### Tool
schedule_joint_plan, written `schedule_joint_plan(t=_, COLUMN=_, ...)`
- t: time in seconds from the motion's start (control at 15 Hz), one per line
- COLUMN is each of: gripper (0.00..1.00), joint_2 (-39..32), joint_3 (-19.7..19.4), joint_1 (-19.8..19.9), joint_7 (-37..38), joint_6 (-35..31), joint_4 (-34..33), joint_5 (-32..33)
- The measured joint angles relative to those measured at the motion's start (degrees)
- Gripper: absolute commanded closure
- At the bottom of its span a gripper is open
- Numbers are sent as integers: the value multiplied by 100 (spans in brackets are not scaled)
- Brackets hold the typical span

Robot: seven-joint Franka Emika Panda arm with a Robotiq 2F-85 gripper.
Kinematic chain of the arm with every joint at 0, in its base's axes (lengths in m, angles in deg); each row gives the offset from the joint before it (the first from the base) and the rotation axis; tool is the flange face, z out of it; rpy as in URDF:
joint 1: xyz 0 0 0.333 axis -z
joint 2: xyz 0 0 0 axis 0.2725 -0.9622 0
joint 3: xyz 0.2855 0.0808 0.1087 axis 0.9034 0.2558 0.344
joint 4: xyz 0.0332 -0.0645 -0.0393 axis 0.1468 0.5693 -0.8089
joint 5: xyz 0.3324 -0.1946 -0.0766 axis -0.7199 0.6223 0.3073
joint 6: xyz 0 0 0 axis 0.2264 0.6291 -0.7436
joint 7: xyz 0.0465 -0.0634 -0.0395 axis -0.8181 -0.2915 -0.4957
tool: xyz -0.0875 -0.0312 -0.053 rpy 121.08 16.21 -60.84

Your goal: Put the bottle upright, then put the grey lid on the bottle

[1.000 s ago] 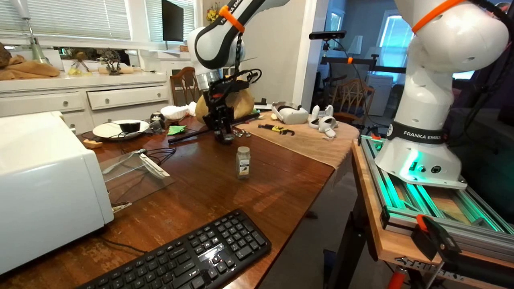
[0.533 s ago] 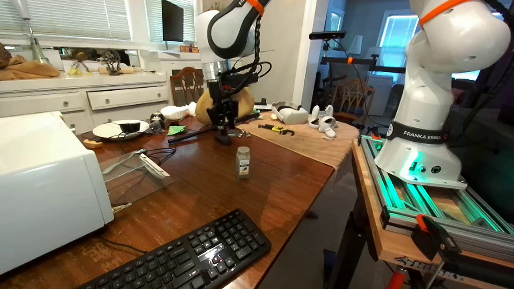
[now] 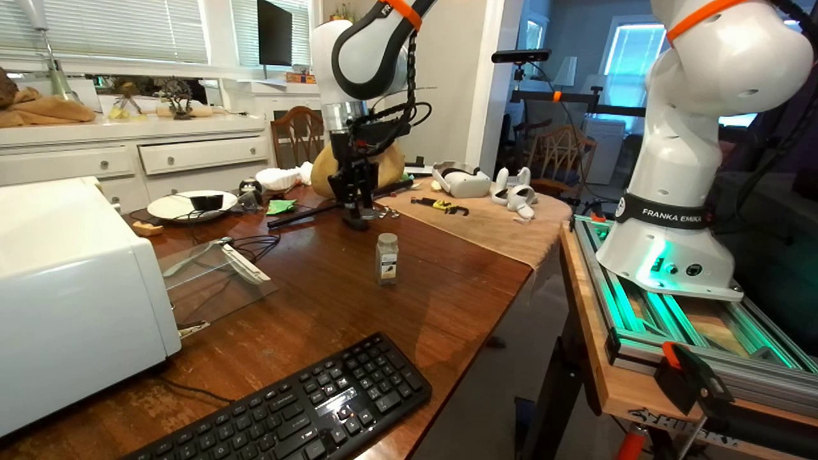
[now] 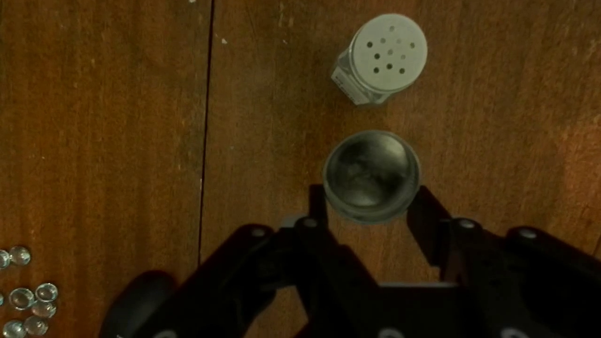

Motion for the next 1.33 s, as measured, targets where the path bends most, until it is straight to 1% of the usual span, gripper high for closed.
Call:
schedule_joint_plan(t=0.33, gripper=77, joint_2=154, joint_3=-15, joint_1=-99, joint_7=121, joint_6=-260, joint_4=427, joint_5=364)
schedule_joint_plan(t=0.67, gripper=77, joint_2=579, joint_3=3, joint_1=-137, joint_7=122, joint_6=-606, joint_4=1072, joint_5=534)
schedule_joint_plan(t=0.93, gripper=77, joint_2=885, joint_3=106, joint_1=-155, joint_7=118, joint_6=-1274, joint_4=1571, joint_5=561)
schedule_joint_plan(t=1.13, gripper=77, joint_2=936, joint_3=246, joint_1=-159, joint_7=111, joint_6=-1811, joint_4=1869, joint_5=556)
schedule_joint_plan(t=1.33, gripper=77, joint_2=933, joint_3=333, joint_1=-158, joint_7=99, joint_6=-2109, joint_4=2056, joint_5=528)
